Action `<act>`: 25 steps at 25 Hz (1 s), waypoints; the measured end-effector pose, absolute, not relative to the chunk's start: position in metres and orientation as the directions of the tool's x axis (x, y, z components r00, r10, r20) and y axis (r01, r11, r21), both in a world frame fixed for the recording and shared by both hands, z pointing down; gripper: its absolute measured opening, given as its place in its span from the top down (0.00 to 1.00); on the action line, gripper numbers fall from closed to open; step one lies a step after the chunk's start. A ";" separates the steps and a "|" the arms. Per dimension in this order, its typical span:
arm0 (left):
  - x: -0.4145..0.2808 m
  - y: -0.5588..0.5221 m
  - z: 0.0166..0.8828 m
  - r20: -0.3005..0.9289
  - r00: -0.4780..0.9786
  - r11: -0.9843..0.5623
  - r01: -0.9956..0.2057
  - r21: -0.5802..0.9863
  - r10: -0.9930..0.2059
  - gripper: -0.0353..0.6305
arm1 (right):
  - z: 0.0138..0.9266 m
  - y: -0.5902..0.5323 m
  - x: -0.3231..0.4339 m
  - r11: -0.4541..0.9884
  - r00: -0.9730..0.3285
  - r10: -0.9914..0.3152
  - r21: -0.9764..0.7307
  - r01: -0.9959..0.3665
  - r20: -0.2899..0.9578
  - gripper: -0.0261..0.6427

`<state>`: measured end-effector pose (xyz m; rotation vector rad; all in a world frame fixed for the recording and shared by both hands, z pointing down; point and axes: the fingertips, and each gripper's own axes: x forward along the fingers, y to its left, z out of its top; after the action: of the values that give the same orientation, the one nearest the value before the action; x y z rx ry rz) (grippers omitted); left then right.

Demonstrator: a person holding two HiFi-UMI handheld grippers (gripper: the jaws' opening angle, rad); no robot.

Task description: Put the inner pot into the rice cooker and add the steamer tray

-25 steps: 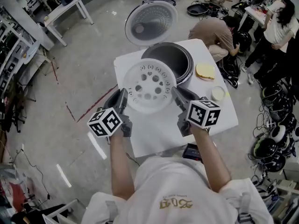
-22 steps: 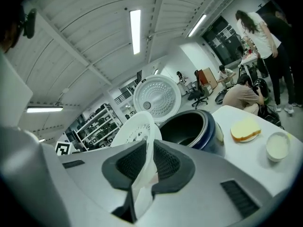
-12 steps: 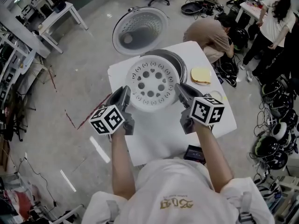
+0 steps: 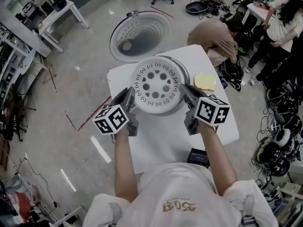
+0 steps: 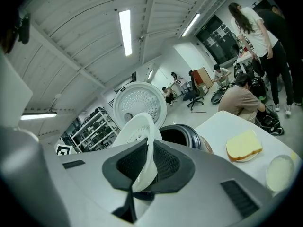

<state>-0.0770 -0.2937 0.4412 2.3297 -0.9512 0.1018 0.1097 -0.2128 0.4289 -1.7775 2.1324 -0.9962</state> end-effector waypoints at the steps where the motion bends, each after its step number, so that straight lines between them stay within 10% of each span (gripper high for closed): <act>1: -0.074 -0.297 0.442 0.290 0.737 -0.551 -0.658 0.513 -0.611 0.84 | 0.430 -0.217 0.112 0.056 -0.265 -0.927 -0.600 -0.798 0.266 0.89; 25: -0.046 -0.329 0.475 0.389 0.686 -0.528 -0.724 0.443 -0.615 0.83 | 0.467 -0.260 0.144 0.038 -0.296 -0.896 -0.607 -0.794 0.332 0.89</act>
<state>-0.0456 -0.3293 0.4748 2.3123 -1.0247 0.2458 0.1438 -0.2598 0.4666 -1.7736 2.1578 -1.1019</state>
